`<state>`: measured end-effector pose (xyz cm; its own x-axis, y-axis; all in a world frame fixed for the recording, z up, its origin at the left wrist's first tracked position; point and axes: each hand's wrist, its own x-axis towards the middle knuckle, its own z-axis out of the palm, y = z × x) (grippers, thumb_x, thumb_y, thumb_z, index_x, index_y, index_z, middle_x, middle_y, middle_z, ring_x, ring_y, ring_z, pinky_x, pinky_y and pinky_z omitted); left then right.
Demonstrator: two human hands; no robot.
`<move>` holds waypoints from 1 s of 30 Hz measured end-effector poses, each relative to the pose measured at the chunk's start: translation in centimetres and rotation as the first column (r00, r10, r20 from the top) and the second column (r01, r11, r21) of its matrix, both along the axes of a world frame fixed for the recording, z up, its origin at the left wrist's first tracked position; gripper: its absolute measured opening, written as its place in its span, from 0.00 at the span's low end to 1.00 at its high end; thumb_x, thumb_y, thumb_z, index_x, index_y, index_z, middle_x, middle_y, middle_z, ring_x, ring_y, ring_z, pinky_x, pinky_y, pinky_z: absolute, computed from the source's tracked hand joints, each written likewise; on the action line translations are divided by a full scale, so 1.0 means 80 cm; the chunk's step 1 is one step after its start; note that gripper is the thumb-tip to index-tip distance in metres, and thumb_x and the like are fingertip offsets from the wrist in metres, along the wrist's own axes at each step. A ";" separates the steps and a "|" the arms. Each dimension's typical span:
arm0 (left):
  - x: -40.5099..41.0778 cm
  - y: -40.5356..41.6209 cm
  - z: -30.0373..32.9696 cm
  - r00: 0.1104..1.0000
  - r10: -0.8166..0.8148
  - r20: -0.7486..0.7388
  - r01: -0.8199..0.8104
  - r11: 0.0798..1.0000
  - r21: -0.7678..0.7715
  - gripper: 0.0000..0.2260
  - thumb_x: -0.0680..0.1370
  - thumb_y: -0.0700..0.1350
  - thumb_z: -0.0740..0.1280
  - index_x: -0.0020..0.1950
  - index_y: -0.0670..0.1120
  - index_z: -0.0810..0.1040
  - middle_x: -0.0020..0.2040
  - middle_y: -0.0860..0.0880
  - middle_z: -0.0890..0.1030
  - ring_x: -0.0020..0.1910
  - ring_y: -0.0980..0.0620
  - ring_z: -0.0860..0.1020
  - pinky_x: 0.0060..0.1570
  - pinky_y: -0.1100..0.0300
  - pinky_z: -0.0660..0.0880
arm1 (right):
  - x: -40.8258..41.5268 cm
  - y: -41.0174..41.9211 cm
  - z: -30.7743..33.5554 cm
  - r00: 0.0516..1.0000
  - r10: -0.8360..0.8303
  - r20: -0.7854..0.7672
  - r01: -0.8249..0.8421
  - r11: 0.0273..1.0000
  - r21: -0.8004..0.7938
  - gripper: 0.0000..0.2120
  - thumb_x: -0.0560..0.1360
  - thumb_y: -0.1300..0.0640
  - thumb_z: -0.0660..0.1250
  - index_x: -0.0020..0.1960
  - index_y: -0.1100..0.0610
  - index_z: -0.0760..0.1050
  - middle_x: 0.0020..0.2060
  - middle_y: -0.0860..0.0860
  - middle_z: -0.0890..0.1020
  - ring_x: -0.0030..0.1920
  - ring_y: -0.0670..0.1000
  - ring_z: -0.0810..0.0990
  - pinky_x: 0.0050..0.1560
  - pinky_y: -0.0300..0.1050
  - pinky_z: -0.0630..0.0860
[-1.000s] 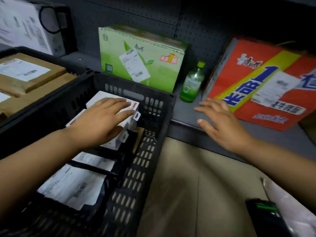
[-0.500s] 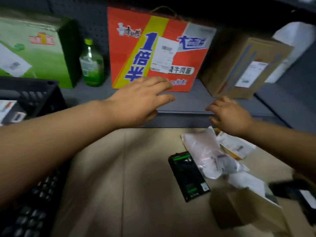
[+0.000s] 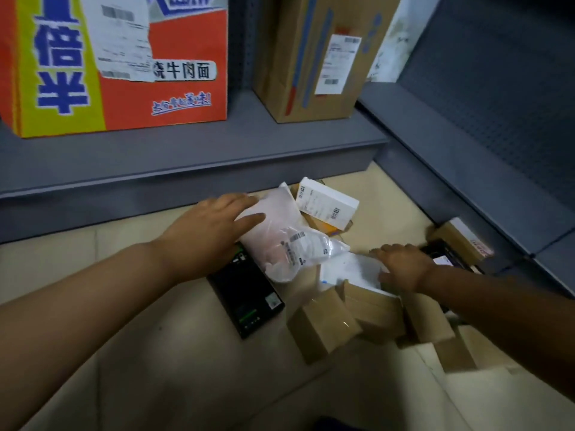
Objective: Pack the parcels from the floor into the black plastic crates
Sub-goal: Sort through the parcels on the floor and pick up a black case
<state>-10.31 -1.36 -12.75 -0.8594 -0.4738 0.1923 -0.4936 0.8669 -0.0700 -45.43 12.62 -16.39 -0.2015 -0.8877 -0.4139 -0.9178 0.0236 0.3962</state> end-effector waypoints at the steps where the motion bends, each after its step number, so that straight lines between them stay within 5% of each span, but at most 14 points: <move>1: -0.007 0.000 -0.008 1.000 0.012 0.010 -0.012 1.000 0.026 0.31 0.71 0.49 0.72 0.73 0.53 0.66 0.74 0.46 0.63 0.72 0.44 0.64 0.66 0.50 0.66 | -0.003 0.012 -0.010 0.999 -0.012 0.050 0.010 0.999 0.031 0.26 0.79 0.43 0.56 0.74 0.50 0.59 0.67 0.52 0.71 0.65 0.54 0.71 0.63 0.45 0.65; 5: -0.027 -0.001 -0.031 0.998 0.017 0.065 -0.021 0.998 0.058 0.32 0.69 0.50 0.73 0.72 0.52 0.67 0.73 0.45 0.65 0.70 0.43 0.66 0.64 0.50 0.68 | -0.009 0.048 -0.028 0.957 -0.044 0.286 0.029 0.998 0.055 0.28 0.77 0.38 0.57 0.74 0.47 0.61 0.70 0.50 0.69 0.69 0.52 0.67 0.66 0.43 0.61; 10: -0.055 0.006 -0.044 0.993 -0.023 0.119 0.011 0.995 0.101 0.33 0.67 0.50 0.75 0.71 0.50 0.69 0.73 0.42 0.66 0.70 0.41 0.67 0.63 0.48 0.69 | -0.017 0.057 -0.033 0.944 -0.002 0.331 -0.004 1.000 0.017 0.19 0.79 0.41 0.55 0.63 0.47 0.73 0.58 0.51 0.77 0.58 0.55 0.74 0.52 0.39 0.61; 13: -0.073 0.011 -0.048 0.993 -0.068 0.093 0.055 0.989 0.137 0.32 0.68 0.49 0.74 0.70 0.50 0.70 0.72 0.42 0.66 0.69 0.40 0.68 0.62 0.46 0.71 | -0.037 0.050 -0.037 0.902 -0.036 0.431 0.087 0.991 -0.100 0.17 0.79 0.44 0.57 0.59 0.50 0.77 0.56 0.52 0.78 0.57 0.54 0.75 0.55 0.41 0.65; 17: -0.095 0.015 -0.058 0.995 -0.087 0.050 0.078 0.984 0.161 0.32 0.71 0.51 0.71 0.74 0.52 0.64 0.76 0.45 0.60 0.73 0.43 0.61 0.67 0.48 0.65 | -0.075 0.036 -0.043 0.949 -0.124 0.289 0.201 0.946 -0.256 0.16 0.79 0.51 0.59 0.63 0.55 0.74 0.59 0.54 0.77 0.59 0.55 0.73 0.57 0.45 0.68; 19: -0.105 0.017 -0.060 0.994 -0.093 0.060 0.083 0.984 0.160 0.33 0.71 0.52 0.72 0.74 0.52 0.64 0.76 0.45 0.60 0.73 0.43 0.62 0.67 0.48 0.65 | -0.097 0.034 -0.044 0.931 -0.296 0.215 0.346 0.904 -0.253 0.18 0.78 0.52 0.59 0.66 0.56 0.69 0.61 0.56 0.74 0.61 0.57 0.70 0.58 0.49 0.69; 23: -0.124 0.018 -0.059 0.991 -0.115 0.073 0.105 0.986 0.130 0.37 0.60 0.51 0.80 0.67 0.49 0.73 0.68 0.42 0.72 0.64 0.41 0.74 0.55 0.47 0.75 | -0.142 0.056 -0.049 0.689 -0.685 0.237 0.723 0.670 -0.167 0.28 0.76 0.48 0.65 0.71 0.57 0.60 0.67 0.60 0.65 0.67 0.62 0.64 0.64 0.59 0.68; 26: -0.139 0.022 -0.063 0.988 -0.141 0.055 0.133 0.983 0.128 0.36 0.58 0.51 0.81 0.65 0.49 0.75 0.66 0.42 0.75 0.61 0.41 0.76 0.52 0.48 0.77 | -0.164 0.081 -0.061 0.577 -0.765 0.287 0.812 0.576 -0.098 0.38 0.72 0.42 0.69 0.73 0.55 0.55 0.68 0.63 0.62 0.68 0.65 0.62 0.66 0.60 0.66; 30: -0.162 0.035 -0.073 0.985 -0.172 0.027 0.165 0.970 0.181 0.34 0.62 0.50 0.79 0.66 0.48 0.74 0.66 0.41 0.74 0.62 0.40 0.75 0.53 0.47 0.76 | -0.173 0.099 -0.089 0.378 -0.800 0.466 0.901 0.434 0.014 0.37 0.73 0.40 0.67 0.74 0.47 0.52 0.69 0.63 0.55 0.67 0.68 0.62 0.65 0.61 0.67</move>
<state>-23.29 1.47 -18.56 -0.9353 -0.3447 0.0800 -0.3392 0.9378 0.0745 -59.26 20.52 -23.48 -0.7876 -0.3959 -0.4722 -0.4104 0.9086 -0.0774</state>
